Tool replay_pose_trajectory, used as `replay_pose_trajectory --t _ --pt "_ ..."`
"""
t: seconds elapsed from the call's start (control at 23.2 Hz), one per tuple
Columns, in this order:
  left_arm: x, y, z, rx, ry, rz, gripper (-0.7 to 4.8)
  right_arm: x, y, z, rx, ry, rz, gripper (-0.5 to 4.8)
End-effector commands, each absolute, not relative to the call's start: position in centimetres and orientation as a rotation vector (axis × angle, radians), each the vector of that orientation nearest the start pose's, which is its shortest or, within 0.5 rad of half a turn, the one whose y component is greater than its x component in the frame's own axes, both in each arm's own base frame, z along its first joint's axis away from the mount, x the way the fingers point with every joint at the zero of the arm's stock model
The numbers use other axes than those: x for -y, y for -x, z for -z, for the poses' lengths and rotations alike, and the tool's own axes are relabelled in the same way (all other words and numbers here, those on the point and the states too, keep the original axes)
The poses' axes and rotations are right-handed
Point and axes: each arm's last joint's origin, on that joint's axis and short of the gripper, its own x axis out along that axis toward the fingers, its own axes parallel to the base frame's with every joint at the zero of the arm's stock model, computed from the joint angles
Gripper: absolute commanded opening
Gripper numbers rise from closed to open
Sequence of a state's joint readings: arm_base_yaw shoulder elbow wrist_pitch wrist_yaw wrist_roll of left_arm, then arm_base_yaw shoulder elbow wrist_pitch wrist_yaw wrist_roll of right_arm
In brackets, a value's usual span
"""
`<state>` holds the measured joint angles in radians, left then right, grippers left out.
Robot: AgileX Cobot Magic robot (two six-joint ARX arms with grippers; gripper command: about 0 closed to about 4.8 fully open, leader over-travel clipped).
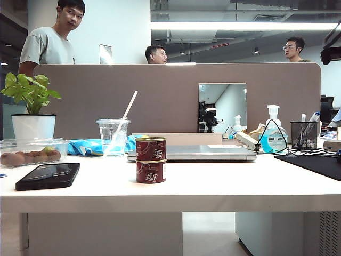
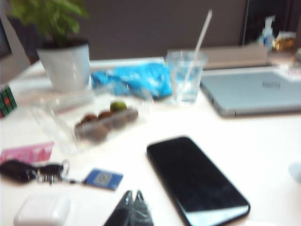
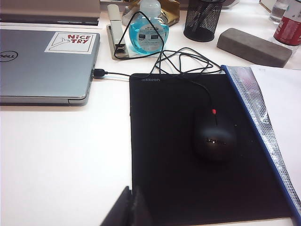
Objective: Stack a can of tomatoes on the right onto the can of tomatoes on the left.
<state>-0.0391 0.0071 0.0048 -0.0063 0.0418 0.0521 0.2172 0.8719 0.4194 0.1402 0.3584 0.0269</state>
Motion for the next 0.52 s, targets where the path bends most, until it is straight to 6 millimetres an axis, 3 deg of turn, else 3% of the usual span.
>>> replay_pose_trajectory --t 0.04,0.52 --pt "0.47 -9.74 -16.16 -0.042 -0.052 0.077 -0.04 -3.05 -18.53 -22.63 -0.279 0.054 0.146 -0.07" --pt "0.48 -9.73 -15.96 -0.063 -0.052 0.08 -0.04 -3.05 -18.53 -22.63 -0.279 0.054 0.146 -0.07"
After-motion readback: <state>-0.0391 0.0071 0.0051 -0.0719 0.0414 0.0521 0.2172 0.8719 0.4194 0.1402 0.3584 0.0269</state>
